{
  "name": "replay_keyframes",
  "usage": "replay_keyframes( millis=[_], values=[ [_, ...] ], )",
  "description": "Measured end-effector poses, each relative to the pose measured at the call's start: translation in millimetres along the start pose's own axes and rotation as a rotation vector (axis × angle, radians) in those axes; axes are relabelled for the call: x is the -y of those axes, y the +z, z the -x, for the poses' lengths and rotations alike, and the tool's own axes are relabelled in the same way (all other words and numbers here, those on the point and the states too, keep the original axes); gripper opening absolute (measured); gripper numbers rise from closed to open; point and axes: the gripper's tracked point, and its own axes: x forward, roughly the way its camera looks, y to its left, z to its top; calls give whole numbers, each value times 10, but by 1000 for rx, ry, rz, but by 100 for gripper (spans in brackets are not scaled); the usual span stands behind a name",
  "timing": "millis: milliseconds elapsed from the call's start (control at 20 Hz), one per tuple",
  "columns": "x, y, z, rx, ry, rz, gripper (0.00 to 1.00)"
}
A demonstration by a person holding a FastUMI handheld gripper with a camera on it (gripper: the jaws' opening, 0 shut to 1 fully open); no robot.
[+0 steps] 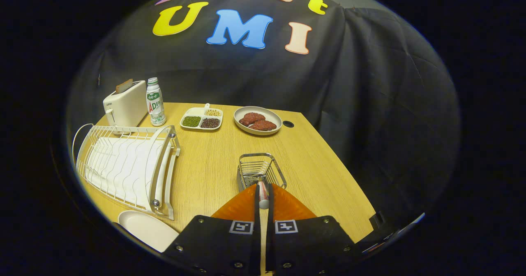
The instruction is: Take the plate from the dish rack, then take the spoon from the basket and place it into the plate.
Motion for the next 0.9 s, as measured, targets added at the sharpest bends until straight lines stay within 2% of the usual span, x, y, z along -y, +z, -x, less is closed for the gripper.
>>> replay_keyframes(
  millis=[300, 550, 900],
  values=[
    [65, 226, 208, 59, -14, 8, 5],
    [-15, 372, 467, 106, 7, 42, 5],
    [-389, 555, 1136, 215, 127, 119, 5]
  ],
)
